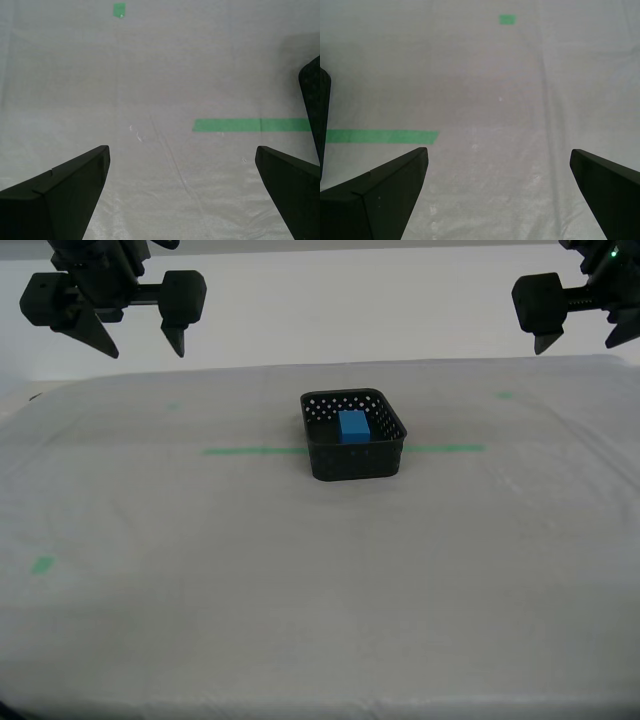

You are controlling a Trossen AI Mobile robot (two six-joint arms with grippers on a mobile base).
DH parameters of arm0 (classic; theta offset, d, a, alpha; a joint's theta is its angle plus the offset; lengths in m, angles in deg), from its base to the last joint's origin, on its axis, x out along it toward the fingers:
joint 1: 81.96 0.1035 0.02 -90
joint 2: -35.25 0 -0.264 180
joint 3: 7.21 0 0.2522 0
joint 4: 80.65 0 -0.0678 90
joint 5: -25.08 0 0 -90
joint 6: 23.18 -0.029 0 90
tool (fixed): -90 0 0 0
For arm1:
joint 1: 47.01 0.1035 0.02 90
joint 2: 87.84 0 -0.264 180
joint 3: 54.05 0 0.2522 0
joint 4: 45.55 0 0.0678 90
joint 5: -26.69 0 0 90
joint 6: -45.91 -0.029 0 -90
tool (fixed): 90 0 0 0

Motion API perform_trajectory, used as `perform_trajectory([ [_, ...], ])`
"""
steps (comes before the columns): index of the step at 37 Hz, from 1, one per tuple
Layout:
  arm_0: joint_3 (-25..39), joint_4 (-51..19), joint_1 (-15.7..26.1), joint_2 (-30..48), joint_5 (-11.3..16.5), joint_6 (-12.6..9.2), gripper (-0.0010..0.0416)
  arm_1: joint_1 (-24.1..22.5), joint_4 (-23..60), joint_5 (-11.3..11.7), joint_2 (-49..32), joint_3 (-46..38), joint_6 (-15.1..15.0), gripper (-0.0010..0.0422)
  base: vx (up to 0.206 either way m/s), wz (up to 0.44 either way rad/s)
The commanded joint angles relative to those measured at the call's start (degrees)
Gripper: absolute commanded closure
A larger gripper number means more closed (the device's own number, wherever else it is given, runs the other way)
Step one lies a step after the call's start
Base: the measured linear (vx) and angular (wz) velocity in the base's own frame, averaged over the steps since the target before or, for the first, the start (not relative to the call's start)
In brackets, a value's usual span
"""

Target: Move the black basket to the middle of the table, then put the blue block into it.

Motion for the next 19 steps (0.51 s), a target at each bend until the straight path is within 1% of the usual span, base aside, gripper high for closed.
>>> perform_trajectory([
  [1,0.0,0.1,0.0,0.0,0.1,0.0,0.0007,0.0,0.0,0.1,0.0,0.0,-0.1,0.0012,0.000,0.000],
  [19,0.0,0.1,0.0,0.0,0.1,0.0,0.0007,0.0,0.0,0.1,0.0,0.0,-0.1,0.0012,0.000,0.000],
])
